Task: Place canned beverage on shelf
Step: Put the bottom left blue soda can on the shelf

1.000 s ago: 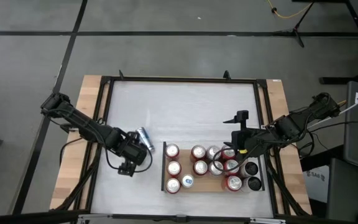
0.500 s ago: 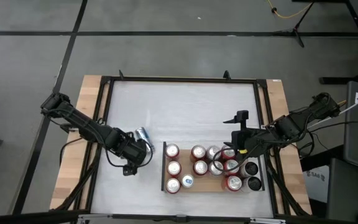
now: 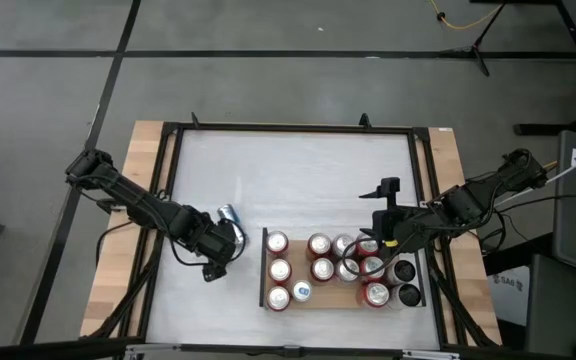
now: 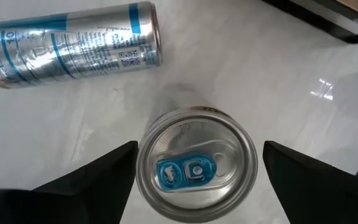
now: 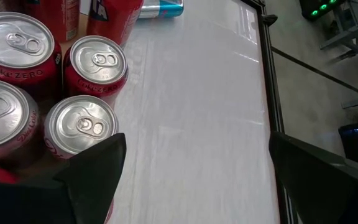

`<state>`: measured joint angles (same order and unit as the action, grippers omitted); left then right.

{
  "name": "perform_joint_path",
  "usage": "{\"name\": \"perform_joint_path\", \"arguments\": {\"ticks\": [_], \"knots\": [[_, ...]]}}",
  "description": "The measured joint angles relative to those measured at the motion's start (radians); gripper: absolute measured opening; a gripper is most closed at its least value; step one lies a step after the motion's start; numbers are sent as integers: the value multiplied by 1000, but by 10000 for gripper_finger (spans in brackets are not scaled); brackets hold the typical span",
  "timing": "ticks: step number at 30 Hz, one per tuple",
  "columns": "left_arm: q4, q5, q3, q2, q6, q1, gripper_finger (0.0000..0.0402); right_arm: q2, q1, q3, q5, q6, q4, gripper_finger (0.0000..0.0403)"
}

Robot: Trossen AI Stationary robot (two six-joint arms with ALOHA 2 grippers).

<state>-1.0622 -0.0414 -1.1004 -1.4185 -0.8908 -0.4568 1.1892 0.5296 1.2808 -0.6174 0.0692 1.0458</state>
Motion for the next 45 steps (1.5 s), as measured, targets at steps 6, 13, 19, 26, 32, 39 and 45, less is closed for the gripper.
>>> {"name": "perform_joint_path", "arguments": {"ticks": [6, 13, 19, 26, 32, 39, 45], "knots": [[4, 2, 0, 0, 7, 0, 337, 0, 0, 0, 0, 0, 0, 386], [10, -1, 0, 0, 7, 0, 337, 0, 0, 0, 0, 0, 0, 386], [10, -20, 0, -2, 10, -1, 318, 0, 0, 0, 0, 0, 0, 386], [9, -43, 0, -2, 9, 0, 239, -3, 0, 0, -1, 2, -6, 386], [8, -31, -1, -2, 3, 1, 211, -71, 0, 1, -1, 3, -35, 386], [-11, 52, -14, 9, -19, 1, 211, -213, 0, 1, 8, 4, -45, 386], [-125, 66, -167, 24, -11, 4, 211, -304, 0, 2, 8, 4, -46, 386]]}}
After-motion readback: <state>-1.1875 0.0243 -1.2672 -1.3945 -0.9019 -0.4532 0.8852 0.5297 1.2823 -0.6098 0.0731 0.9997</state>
